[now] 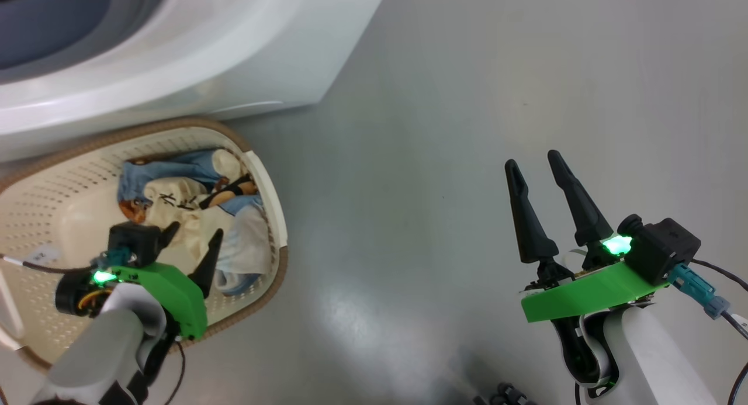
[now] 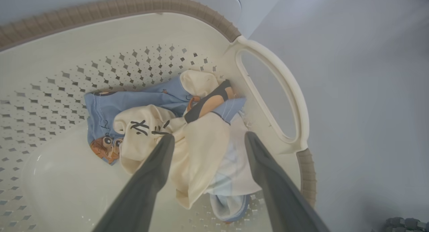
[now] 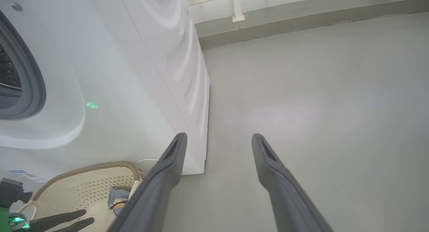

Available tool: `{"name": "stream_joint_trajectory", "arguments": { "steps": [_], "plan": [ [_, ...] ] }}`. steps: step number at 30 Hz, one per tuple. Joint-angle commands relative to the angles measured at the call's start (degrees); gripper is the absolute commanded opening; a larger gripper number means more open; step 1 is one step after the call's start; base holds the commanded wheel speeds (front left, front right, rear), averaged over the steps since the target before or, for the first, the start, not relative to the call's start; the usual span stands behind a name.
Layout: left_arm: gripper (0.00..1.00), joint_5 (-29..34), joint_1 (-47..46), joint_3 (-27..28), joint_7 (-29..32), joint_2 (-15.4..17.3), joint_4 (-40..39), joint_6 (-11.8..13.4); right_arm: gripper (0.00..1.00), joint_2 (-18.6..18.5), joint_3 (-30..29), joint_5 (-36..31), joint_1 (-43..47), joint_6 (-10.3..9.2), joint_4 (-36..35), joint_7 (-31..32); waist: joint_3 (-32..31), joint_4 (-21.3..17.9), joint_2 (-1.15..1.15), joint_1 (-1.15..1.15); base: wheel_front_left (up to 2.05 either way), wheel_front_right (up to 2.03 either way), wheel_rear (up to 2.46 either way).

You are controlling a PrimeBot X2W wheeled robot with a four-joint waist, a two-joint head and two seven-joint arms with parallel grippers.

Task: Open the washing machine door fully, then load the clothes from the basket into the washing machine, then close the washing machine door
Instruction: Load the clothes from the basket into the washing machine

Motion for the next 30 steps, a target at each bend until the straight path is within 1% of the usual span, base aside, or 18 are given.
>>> {"name": "stream_joint_trajectory", "arguments": {
  "steps": [1, 2, 11, 20, 21, 26, 30],
  "plan": [
    [1.0, -2.0, -1.4, -0.9, 0.5, 2.7, -0.2, 0.0, 1.0, 0.1, 1.7, -0.3, 0.0, 0.26, -1.5, -0.5, 3.0, -2.0, 0.0, 0.0, 0.0, 0.0, 0.0],
    [1.0, -2.0, -1.4, -0.9, 0.5, 2.7, -0.2, 0.0, 1.0, 0.1, 1.7, -0.3, 0.0, 0.26, -1.5, -0.5, 3.0, -2.0, 0.0, 0.0, 0.0, 0.0, 0.0],
    [1.0, -11.2, -5.7, -9.2, 3.5, 7.1, -2.5, 0.0, 1.0, 0.2, 2.5, 1.1, -1.1, 0.26, -3.0, -0.5, 7.1, -3.9, 0.0, 0.0, 0.0, 0.0, 0.0],
    [1.0, -19.8, -9.5, -16.5, 5.9, 10.4, -5.1, 0.0, 1.0, 0.2, 3.5, 1.7, -1.5, 0.26, -4.0, -0.5, 9.6, -4.9, 0.0, 0.0, 0.0, 0.0, 0.0],
    [1.0, -21.6, -10.2, -17.9, 6.5, 11.1, -5.5, 0.0, 1.0, 0.2, 3.7, 1.8, -1.5, 0.26, -4.2, -0.5, 10.0, -5.1, 0.0, 0.0, 0.0, 0.0, 0.0],
    [1.0, -25.6, -12.0, -21.3, 8.0, 12.5, -6.5, 0.0, 1.0, 0.2, 4.1, 1.9, -1.5, 0.26, -4.8, -0.5, 11.0, -5.7, 0.0, 0.0, 0.0, 0.0, 0.0],
    [1.0, -27.9, -13.5, -23.7, 8.1, 13.5, -6.5, 0.0, 1.0, 0.2, 4.6, 2.1, -1.5, 0.26, -5.2, -0.5, 11.6, -6.2, 0.0, 0.0, 0.0, 0.0, 0.0]
  ]
}}
